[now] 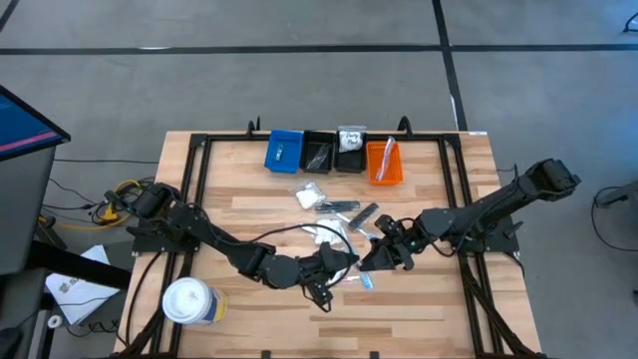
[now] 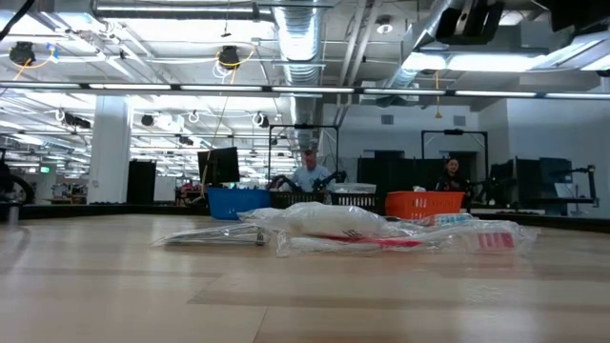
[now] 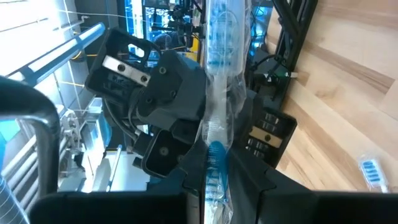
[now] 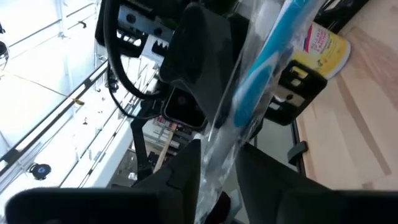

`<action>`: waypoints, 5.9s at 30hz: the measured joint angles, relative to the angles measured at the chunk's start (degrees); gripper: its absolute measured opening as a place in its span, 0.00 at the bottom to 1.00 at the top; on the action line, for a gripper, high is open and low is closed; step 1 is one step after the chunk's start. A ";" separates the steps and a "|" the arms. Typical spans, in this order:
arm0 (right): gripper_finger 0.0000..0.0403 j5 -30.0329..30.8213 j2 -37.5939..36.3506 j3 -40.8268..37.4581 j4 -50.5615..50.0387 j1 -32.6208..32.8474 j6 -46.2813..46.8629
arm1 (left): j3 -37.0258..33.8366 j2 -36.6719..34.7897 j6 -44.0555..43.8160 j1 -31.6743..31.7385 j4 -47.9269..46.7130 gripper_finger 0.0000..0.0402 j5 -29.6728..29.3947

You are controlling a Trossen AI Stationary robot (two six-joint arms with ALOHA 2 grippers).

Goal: Pick & Place Travel size toiletries
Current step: Put the blue toothbrush into the orange bin, then put the black comb into the left black bin

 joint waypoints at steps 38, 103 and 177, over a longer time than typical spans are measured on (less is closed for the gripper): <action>0.01 8.34 -11.84 0.22 -17.70 -8.61 -18.13 | -0.57 -8.76 -24.90 -9.32 5.28 0.45 -23.47; 0.13 16.04 17.48 14.60 -62.05 -56.76 -61.45 | -9.88 -16.55 -38.58 -5.09 4.88 0.38 -15.77; 0.00 51.82 -5.48 -7.92 -58.54 2.90 -46.21 | -11.58 -16.44 -49.88 -3.91 3.87 0.28 -12.06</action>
